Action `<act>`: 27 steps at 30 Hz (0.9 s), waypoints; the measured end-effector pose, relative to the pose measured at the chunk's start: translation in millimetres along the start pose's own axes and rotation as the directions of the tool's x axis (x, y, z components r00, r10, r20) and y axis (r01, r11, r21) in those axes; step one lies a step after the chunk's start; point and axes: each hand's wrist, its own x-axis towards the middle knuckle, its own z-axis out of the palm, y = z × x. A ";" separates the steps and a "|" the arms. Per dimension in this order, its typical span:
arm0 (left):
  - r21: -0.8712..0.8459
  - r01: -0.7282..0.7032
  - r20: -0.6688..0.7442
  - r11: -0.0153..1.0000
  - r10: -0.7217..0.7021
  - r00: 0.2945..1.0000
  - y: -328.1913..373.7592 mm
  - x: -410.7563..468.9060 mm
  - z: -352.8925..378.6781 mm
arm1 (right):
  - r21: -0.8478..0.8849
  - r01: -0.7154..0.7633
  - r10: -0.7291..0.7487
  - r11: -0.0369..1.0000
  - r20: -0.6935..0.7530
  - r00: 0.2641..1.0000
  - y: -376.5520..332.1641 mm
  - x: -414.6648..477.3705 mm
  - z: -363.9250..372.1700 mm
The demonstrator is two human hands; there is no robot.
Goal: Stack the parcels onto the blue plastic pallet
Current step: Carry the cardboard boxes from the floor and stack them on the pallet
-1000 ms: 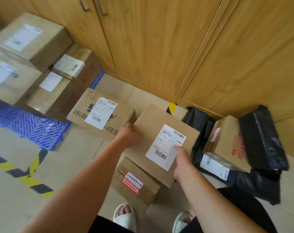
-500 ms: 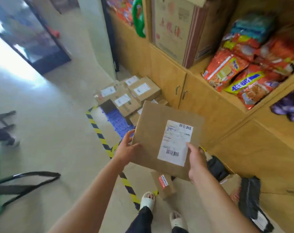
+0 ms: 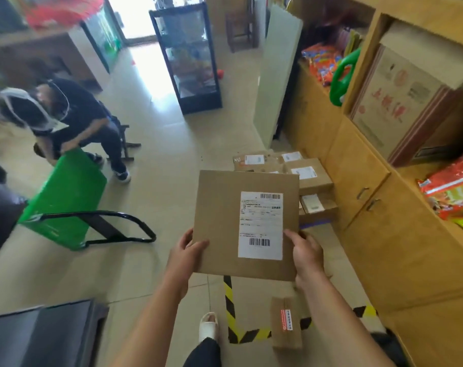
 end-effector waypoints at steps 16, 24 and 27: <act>-0.017 -0.018 0.284 1.000 0.022 0.959 126.6 245.5 -64.4 | 0.003 0.095 -0.093 0.995 -0.192 0.977 -70.6 94.7 193.2; 0.111 0.119 0.362 0.987 -0.151 0.920 160.8 360.1 -6.1 | 0.051 0.036 -0.021 0.998 -0.271 0.962 -88.2 191.2 209.1; 0.180 0.136 0.338 0.974 -0.191 0.921 173.9 415.4 23.6 | 0.075 -0.007 0.027 0.997 -0.263 0.964 -106.3 247.3 218.5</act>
